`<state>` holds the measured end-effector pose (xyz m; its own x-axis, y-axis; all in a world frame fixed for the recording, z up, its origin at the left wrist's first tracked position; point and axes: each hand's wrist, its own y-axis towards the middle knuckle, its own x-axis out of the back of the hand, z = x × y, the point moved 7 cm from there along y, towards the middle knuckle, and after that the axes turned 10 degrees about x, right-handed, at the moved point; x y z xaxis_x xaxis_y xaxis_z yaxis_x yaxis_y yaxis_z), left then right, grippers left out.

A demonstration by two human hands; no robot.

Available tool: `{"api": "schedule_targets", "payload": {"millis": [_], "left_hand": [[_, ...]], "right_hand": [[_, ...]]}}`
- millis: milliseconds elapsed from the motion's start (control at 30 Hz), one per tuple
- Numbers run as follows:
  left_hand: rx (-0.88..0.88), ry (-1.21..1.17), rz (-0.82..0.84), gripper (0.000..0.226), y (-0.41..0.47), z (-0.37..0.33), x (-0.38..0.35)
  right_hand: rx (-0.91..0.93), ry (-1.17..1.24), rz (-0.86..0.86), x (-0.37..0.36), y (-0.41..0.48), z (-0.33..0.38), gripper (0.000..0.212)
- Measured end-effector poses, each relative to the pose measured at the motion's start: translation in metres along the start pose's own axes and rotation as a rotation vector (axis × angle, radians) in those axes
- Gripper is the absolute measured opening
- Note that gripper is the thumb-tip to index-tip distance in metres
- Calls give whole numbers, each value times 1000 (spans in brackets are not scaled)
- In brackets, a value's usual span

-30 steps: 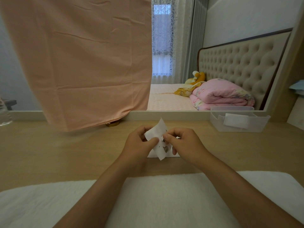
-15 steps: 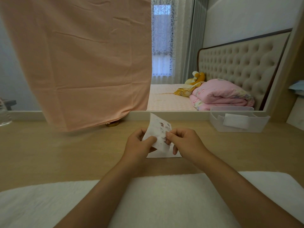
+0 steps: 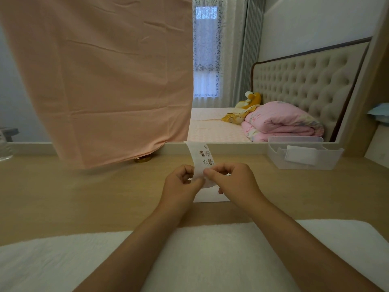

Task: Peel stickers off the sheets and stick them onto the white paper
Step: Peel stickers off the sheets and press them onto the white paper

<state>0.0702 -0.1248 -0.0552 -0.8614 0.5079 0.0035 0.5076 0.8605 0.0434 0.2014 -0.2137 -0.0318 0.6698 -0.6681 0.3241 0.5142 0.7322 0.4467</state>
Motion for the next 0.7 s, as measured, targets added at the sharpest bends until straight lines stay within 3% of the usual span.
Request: {"api": "schedule_targets", "payload": {"millis": [433, 500, 700], "left_hand": [[81, -110, -45, 17, 4, 8, 3], [103, -112, -32, 17, 5, 7, 3], [132, -123, 8, 17, 8, 5, 8]], "right_hand": [[-236, 118, 48, -5, 1, -14, 15], [-175, 71, 48, -2, 2, -10, 14], [249, -238, 103, 4, 6, 9, 20]]}}
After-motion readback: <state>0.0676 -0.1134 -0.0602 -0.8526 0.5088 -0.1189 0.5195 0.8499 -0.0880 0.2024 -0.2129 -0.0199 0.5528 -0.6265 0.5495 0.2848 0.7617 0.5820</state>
